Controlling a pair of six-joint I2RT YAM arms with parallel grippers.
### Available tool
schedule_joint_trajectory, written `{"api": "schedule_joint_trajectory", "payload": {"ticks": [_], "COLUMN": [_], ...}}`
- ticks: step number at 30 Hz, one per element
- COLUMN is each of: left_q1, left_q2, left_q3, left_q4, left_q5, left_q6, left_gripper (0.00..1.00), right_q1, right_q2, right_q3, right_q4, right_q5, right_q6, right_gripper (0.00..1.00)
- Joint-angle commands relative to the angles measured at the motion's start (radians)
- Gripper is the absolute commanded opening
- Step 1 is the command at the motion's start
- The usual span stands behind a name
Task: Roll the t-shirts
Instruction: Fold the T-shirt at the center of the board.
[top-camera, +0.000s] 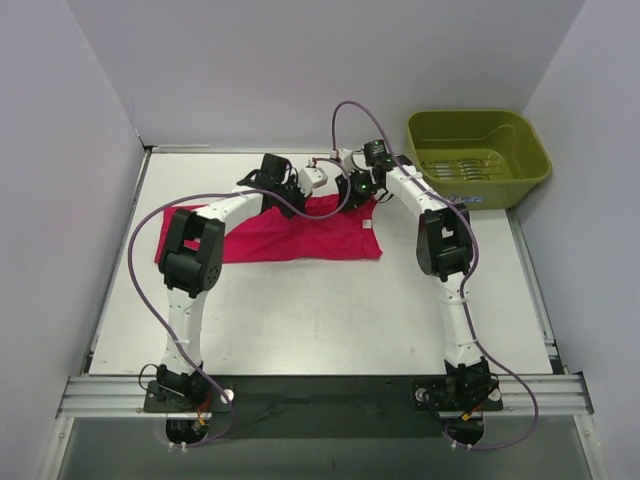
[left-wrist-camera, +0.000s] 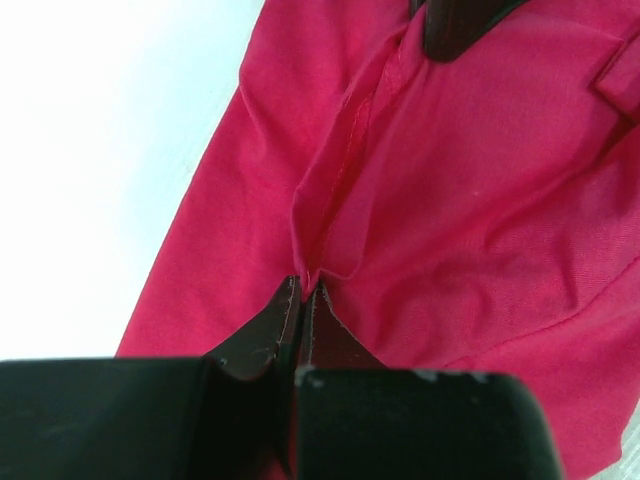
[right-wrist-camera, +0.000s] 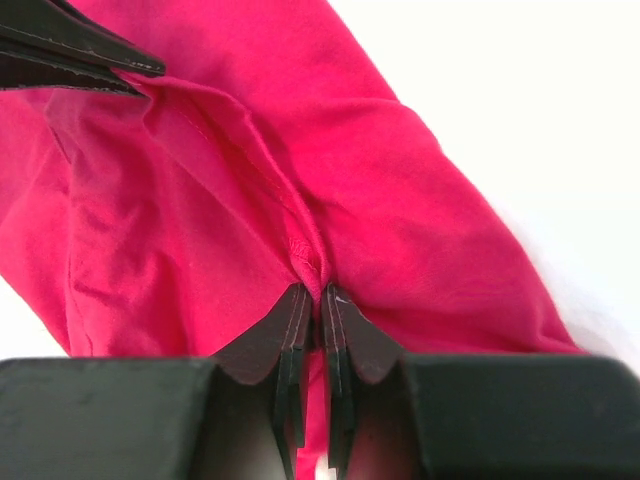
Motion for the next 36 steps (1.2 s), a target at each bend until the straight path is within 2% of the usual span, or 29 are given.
{"api": "schedule_joint_trajectory", "payload": {"ticks": [1, 7, 13, 14, 16, 17, 18, 20, 23, 25, 27, 32, 35, 36], "left_q1": [0.004, 0.007, 0.021, 0.024, 0.035, 0.038, 0.043, 0.061, 0.087, 0.090, 0.086, 0.107, 0.136, 0.160], "left_q2": [0.000, -0.004, 0.036, 0.044, 0.062, 0.064, 0.065, 0.065, 0.053, 0.027, 0.010, -0.097, -0.223, -0.291], "left_q3": [0.044, 0.029, 0.091, 0.105, 0.134, 0.139, 0.139, 0.141, 0.128, 0.118, 0.115, 0.058, -0.065, -0.147], "left_q4": [-0.012, 0.004, -0.019, -0.026, -0.045, -0.046, -0.036, -0.026, -0.006, 0.004, 0.000, -0.061, -0.115, -0.126], "left_q5": [-0.019, -0.045, -0.100, -0.107, -0.142, -0.156, -0.174, -0.203, -0.211, -0.176, -0.087, -0.084, -0.087, -0.119], "left_q6": [-0.039, -0.078, -0.151, -0.163, -0.217, -0.237, -0.263, -0.366, -0.508, -0.553, -0.547, -0.526, -0.429, -0.385], "left_gripper": [0.03, 0.03, 0.05, 0.11, 0.16, 0.20, 0.29, 0.37, 0.43, 0.50, 0.54, 0.57, 0.57, 0.57], "right_q1": [0.007, 0.010, 0.015, 0.015, 0.015, 0.015, 0.016, 0.016, 0.013, 0.008, 0.004, -0.007, -0.016, -0.022], "right_q2": [-0.101, -0.100, -0.069, -0.068, -0.065, -0.062, -0.059, -0.054, -0.054, -0.074, -0.094, -0.184, -0.259, -0.305], "right_q3": [0.042, 0.042, 0.068, 0.068, 0.070, 0.070, 0.070, 0.076, 0.078, 0.062, 0.021, -0.068, -0.126, -0.176], "right_q4": [-0.013, 0.007, 0.024, 0.032, 0.062, 0.078, 0.095, 0.136, 0.162, 0.161, 0.161, 0.129, 0.038, -0.003], "right_q5": [0.056, 0.098, 0.132, 0.162, 0.191, 0.245, 0.273, 0.345, 0.380, 0.328, 0.282, 0.233, 0.195, 0.189], "right_q6": [-0.021, -0.007, 0.025, 0.032, 0.061, 0.075, 0.115, 0.150, 0.187, 0.183, 0.172, 0.149, 0.131, 0.129], "right_gripper": [0.09, 0.10, 0.13, 0.18, 0.21, 0.27, 0.30, 0.38, 0.41, 0.41, 0.41, 0.40, 0.40, 0.40]}}
